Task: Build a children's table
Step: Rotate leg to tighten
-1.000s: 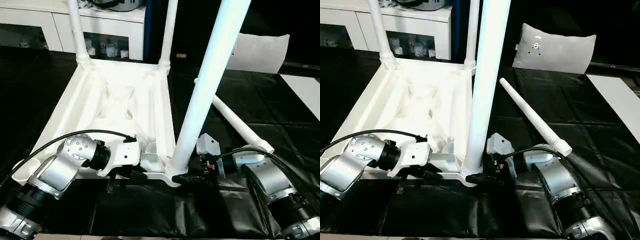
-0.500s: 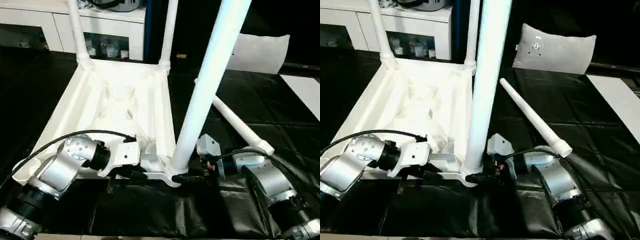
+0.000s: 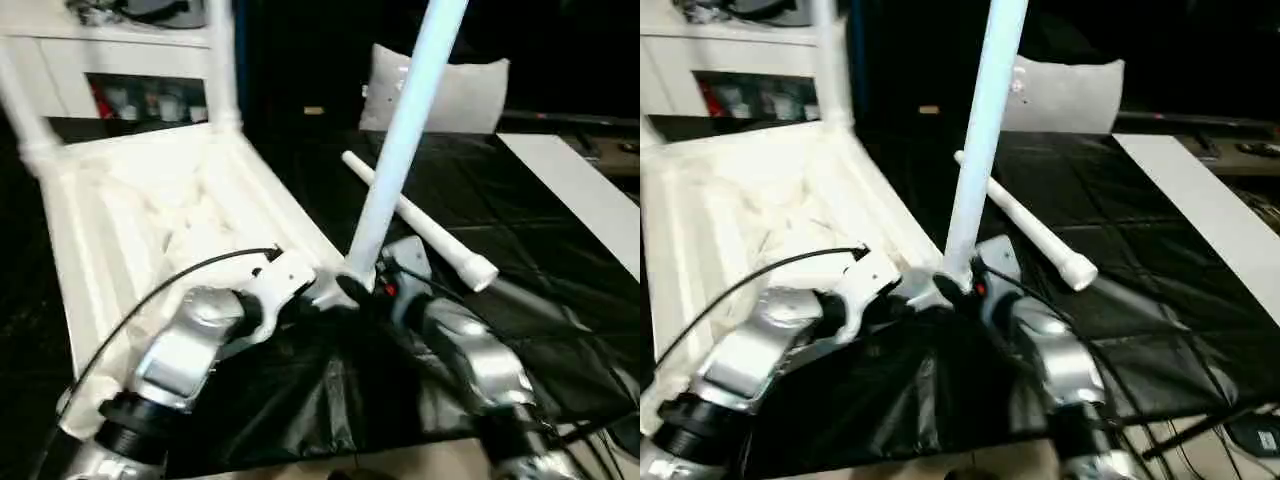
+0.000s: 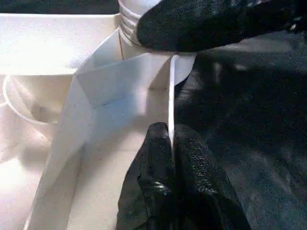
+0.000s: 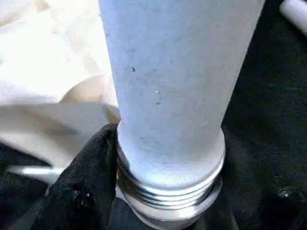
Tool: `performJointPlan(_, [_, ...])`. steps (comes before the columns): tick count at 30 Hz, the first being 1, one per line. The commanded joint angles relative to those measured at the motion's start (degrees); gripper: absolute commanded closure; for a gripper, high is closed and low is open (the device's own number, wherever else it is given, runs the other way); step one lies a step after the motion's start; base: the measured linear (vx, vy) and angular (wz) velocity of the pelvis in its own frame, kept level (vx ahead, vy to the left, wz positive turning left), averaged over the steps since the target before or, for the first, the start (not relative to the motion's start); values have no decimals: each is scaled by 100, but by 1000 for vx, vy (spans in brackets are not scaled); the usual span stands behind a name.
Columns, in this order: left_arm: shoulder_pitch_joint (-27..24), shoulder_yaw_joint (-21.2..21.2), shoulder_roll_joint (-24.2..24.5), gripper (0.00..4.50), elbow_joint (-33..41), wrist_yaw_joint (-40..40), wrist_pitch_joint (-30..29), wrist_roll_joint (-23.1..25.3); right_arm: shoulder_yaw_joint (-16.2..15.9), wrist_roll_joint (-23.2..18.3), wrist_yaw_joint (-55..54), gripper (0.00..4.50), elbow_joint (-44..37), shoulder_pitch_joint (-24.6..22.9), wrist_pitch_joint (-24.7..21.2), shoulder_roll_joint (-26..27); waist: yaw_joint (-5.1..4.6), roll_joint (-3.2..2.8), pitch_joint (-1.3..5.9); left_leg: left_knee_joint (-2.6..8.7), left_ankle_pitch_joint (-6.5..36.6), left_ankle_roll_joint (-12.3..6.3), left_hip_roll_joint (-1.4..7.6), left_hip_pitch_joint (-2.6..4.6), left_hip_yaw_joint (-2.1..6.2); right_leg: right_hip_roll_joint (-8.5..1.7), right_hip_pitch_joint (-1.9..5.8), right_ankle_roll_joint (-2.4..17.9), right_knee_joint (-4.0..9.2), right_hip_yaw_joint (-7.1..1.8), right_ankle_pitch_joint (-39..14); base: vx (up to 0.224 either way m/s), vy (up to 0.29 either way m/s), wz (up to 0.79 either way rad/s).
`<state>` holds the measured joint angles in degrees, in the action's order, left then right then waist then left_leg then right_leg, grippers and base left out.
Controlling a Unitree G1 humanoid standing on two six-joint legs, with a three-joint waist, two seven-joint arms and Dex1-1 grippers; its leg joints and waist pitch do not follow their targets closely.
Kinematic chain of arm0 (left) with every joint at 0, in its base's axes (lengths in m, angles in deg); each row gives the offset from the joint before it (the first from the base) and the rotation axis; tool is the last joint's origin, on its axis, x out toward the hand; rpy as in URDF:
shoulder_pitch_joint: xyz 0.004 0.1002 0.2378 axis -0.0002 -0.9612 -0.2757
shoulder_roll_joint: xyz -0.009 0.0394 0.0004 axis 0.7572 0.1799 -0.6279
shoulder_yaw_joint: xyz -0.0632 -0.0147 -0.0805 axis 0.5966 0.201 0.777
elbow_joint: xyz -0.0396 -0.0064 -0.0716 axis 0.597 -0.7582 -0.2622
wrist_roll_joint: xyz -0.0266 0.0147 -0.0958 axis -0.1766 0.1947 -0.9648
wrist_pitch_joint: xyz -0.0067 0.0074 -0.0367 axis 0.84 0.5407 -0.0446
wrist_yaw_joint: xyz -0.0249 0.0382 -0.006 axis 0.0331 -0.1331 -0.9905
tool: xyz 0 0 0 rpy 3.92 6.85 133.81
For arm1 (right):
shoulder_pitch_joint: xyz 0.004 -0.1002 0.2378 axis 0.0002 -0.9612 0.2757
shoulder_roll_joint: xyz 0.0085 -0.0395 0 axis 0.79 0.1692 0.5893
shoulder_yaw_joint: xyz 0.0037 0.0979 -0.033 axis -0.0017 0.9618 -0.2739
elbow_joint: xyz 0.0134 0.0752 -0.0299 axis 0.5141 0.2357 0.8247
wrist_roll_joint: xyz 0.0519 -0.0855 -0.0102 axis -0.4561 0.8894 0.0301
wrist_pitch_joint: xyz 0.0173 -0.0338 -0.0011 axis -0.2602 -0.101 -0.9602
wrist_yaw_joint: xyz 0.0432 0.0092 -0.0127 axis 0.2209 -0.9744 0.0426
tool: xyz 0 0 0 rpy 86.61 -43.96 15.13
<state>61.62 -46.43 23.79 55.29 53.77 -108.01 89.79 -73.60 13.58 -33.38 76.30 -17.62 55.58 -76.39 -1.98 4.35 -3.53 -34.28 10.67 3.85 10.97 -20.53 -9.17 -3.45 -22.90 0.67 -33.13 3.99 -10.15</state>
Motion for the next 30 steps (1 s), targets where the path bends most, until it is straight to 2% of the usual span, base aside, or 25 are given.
performJointPlan(1, [227,-264,-351,450,279,-70,123,-164,-470,-130,213,122,11,69,-13,389,24,-84,291,497,2421,144,199,51,140,-444,149,617,520,-220,-2933,0,0,0])
performJointPlan(7, [248,-347,-109,450,233,72,302,-65,-320,-47,83,59,-20,62,135,274,52,-87,320,500,2033,60,202,16,89,-436,187,765,445,-276,-2358,0,0,0])
performJointPlan(12, [254,-346,87,450,149,183,505,-34,-194,-8,81,16,-128,-43,319,74,126,-89,337,491,1776,25,219,35,49,-421,183,865,408,-293,-2079,0,0,0])
performJointPlan(13, [261,-337,113,450,94,185,565,-11,-132,-49,104,10,-208,-91,298,31,132,-77,347,489,1707,26,217,20,44,-420,200,862,400,-293,-2030,0,0,0])
performJointPlan(14, [314,-336,150,450,-94,137,730,80,95,-145,64,4,-427,-228,275,-101,167,-85,345,483,1643,14,215,40,31,-415,192,847,408,-298,-1980,0,0,0])
performJointPlan(15, [325,-337,158,450,-131,126,764,100,142,-161,47,4,-470,-255,276,-126,190,-93,344,477,1613,-3,206,50,18,-409,182,822,417,-303,-1954,0,0,0])
performJointPlan(17, [402,-247,63,450,-335,-97,846,123,417,-298,-21,4,-693,-411,219,-241,248,-80,362,486,1477,-7,220,34,14,-417,213,838,382,-304,-1817,0,0,0])
performJointPlan(18, [402,-247,63,450,-335,-97,846,123,417,-298,-21,4,-693,-411,219,-241,257,-84,354,488,1476,-12,225,47,7,-415,197,848,390,-308,-1800,0,0,0])
performJointPlan(19, [458,-162,-33,450,-439,-227,865,81,551,-385,-8,4,-820,-524,270,-307,257,-63,351,494,1469,-5,223,29,12,-412,213,848,378,-300,-1806,0,0,0])
performJointPlan(20, [476,-117,-77,450,-463,-236,849,28,595,-417,3,4,-864,-568,303,-332,280,-70,351,490,1460,1,220,36,10,-416,211,817,385,-299,-1847,0,0,0])
performJointPlan(22, [499,-62,-129,407,-464,-210,820,-60,633,-451,45,0,-923,-625,332,-374,269,-72,348,491,1499,-3,211,21,12,-418,221,791,403,-290,-1978,0,0,0])
performJointPlan(27, [520,6,-176,369,-394,-181,861,-193,688,-678,351,0,-1151,-760,360,-566,269,-38,357,471,1417,-110,211,4,9,-428,225,800,413,-285,-2015,0,0,0])
performJointPlan(30, [441,62,-87,339,-217,-163,848,-231,633,-886,755,0,-1346,-780,250,-754,276,-41,360,465,1371,-157,221,7,9,-425,229,803,397,-284,-1967,0,0,0])
